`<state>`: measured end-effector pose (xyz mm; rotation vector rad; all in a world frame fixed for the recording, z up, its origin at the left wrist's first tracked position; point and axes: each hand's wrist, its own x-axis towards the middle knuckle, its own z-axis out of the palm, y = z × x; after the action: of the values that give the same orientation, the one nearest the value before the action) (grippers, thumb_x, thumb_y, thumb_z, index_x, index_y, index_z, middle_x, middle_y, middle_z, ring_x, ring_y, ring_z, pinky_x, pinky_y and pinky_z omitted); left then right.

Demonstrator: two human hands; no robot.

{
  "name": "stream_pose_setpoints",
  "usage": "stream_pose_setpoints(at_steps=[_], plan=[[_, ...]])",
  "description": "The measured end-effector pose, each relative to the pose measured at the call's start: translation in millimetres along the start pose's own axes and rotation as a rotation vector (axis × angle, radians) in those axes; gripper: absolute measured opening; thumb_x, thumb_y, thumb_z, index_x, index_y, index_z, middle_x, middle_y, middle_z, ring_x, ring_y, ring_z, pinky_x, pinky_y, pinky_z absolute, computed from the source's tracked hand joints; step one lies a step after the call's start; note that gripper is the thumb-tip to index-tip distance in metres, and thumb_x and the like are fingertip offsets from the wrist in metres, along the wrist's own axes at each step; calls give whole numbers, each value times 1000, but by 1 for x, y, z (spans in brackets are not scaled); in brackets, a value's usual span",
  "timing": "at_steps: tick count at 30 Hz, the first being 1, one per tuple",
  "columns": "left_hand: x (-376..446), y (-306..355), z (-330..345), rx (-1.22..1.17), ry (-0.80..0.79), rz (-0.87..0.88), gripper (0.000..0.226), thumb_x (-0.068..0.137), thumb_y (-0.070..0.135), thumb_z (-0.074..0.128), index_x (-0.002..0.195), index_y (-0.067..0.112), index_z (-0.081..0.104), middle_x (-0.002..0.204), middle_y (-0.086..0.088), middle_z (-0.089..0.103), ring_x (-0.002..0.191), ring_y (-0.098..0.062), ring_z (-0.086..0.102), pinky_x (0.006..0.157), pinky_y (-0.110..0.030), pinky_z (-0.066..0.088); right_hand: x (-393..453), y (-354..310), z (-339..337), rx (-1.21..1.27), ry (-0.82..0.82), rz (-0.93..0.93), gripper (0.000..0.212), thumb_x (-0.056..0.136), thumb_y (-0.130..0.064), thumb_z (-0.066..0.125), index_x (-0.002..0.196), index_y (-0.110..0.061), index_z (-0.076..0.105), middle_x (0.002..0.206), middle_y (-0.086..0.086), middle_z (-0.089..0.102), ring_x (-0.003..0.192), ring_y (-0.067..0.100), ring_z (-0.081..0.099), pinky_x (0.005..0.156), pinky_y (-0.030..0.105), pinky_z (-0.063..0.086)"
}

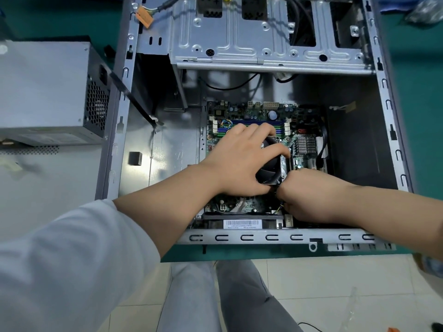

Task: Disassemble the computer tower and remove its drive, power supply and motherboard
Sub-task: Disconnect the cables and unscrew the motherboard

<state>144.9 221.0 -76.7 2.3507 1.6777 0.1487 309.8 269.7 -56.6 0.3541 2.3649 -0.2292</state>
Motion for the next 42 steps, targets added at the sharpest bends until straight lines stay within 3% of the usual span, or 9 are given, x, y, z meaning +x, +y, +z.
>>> stream_pose_setpoints(at_steps=[4, 10, 17, 22, 28, 36, 42], plan=[[0, 0, 0, 9, -5, -1, 62, 71, 59, 57, 129, 40, 44, 130, 0, 41, 113, -19, 43, 94, -34, 29, -2, 4, 3, 40, 7, 54, 29, 83, -15, 50, 60, -15, 33, 58, 0, 36, 48, 13, 33, 42, 25, 23], [-1, 0, 0, 10, -8, -5, 63, 72, 59, 57, 130, 40, 43, 130, 0, 40, 113, -19, 43, 95, -34, 29, -2, 2, 0, 23, -3, 27, 19, 84, -15, 49, 67, -16, 42, 59, 0, 36, 53, 20, 37, 42, 25, 24], [1, 2, 0, -5, -2, -7, 62, 71, 57, 57, 129, 39, 45, 129, -1, 41, 111, -20, 44, 93, -33, 28, -2, 1, -1, 18, -12, 3, 23, 83, -15, 50, 64, -16, 38, 59, 0, 35, 49, 14, 32, 42, 24, 22], [-1, 2, -1, -16, -11, -3, 64, 71, 58, 58, 130, 38, 45, 128, -2, 42, 113, -21, 43, 95, -34, 29, -6, 5, 1, 63, -17, 50, 14, 85, -16, 49, 71, -16, 47, 61, -1, 37, 51, 16, 35, 42, 25, 25], [-3, 1, 0, -2, -3, -14, 62, 72, 57, 58, 130, 38, 46, 128, -2, 42, 115, -20, 43, 94, -33, 28, -2, 2, 1, -1, -13, -16, 29, 84, -12, 48, 60, -16, 33, 58, 0, 35, 48, 13, 31, 41, 25, 21], [-2, 1, 1, -17, 16, -2, 61, 73, 59, 57, 129, 36, 47, 126, -2, 44, 113, -22, 45, 94, -34, 30, -5, 5, 1, 12, -4, 2, 22, 83, -10, 48, 65, -16, 38, 60, 0, 36, 49, 14, 32, 42, 26, 24], [-3, -1, 2, -17, 15, -6, 61, 73, 59, 57, 128, 37, 46, 126, -1, 43, 112, -21, 45, 94, -34, 30, -3, 2, 2, -16, -5, -6, 29, 83, -10, 49, 60, -16, 33, 58, 0, 35, 48, 14, 32, 41, 27, 21]])
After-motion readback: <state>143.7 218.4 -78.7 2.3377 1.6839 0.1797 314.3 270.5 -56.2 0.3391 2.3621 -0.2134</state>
